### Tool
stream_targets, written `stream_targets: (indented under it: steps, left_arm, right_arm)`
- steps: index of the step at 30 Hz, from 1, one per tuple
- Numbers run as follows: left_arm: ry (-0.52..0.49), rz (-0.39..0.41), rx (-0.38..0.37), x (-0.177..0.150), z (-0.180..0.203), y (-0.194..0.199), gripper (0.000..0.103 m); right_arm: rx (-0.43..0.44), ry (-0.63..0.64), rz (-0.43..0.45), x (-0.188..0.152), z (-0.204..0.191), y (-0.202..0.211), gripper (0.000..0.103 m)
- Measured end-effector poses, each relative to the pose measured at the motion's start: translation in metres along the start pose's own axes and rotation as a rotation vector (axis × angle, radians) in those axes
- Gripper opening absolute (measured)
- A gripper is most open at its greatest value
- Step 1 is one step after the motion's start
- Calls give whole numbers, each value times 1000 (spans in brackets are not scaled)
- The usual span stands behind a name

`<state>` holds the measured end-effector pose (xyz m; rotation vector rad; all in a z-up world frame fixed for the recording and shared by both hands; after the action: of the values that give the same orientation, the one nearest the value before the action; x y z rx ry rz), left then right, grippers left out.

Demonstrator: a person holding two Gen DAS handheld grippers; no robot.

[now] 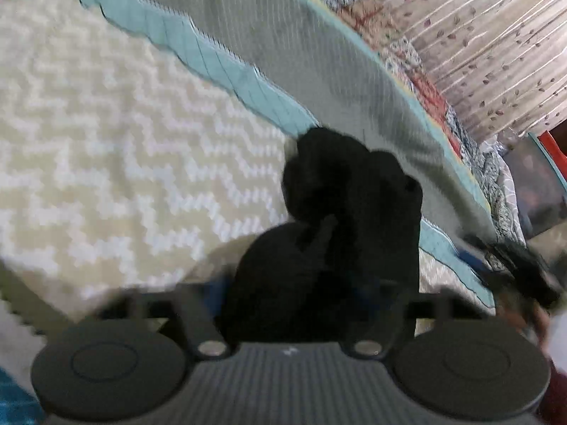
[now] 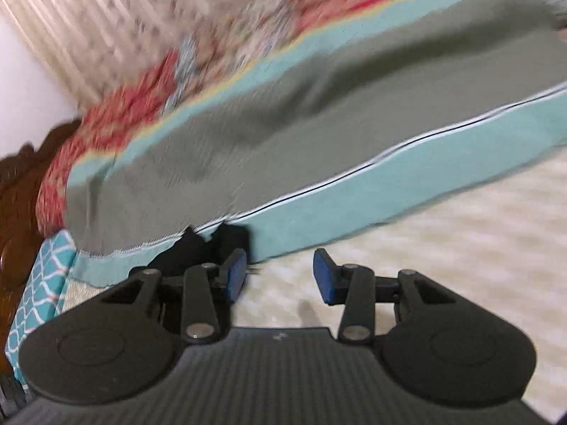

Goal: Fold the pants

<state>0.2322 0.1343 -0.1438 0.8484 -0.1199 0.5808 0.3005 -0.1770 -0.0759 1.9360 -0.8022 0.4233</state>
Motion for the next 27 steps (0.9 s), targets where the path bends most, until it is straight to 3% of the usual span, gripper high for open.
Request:
stream_targets:
  steps: [1, 2, 6, 7, 8, 10, 15, 18, 20, 24, 26, 27]
  left_arm:
    - [7, -15, -11, -4, -2, -1, 13]
    - [27, -18, -31, -4, -4, 0, 11]
    - [73, 53, -64, 3, -16, 38, 9]
    - [87, 70, -67, 5, -18, 48, 9]
    - [99, 84, -67, 8, -21, 56, 9]
    - [121, 105, -66, 10, -28, 70, 9]
    - [133, 107, -59, 6, -30, 88, 9]
    - [109, 99, -56, -1, -22, 92, 9]
    - [93, 80, -51, -9, -18, 93, 9]
    - [64, 49, -16, -28, -17, 95, 9]
    - [71, 52, -1, -33, -21, 99, 9]
    - [83, 58, 3, -34, -23, 103, 9]
  right_arm:
    - [5, -16, -28, 6, 1, -25, 45]
    - [8, -41, -54, 8, -3, -47, 46]
    - [28, -90, -110, 10, -24, -103, 46]
    - [33, -90, -130, 9, -29, -108, 42]
    - [19, -72, -148, 7, -32, -106, 27]
    - [-19, -1, -140, 9, -32, -100, 7]
    - [-20, -100, 80, 78, 22, -21, 3]
    - [-126, -122, 246, 120, 85, 54, 3]
    - [-230, -125, 367, 129, 132, 123, 2]
    - [-453, -179, 504, 103, 226, 233, 2]
    - [-615, -212, 509, 71, 272, 276, 6]
    - [-641, -239, 489, 56, 286, 285, 7]
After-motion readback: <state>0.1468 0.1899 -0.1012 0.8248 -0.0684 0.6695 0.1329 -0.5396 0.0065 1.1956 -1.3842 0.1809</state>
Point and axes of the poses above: each gripper's, at about its wrist camera, not at the fingertips, and y roughly against the way its jaws point, z to its right, x to its top, the point moved 10 cm from there along -y, roughly the way its jaws point, and after that the axes turned 9 degrees about y, right-handed, at the moved point
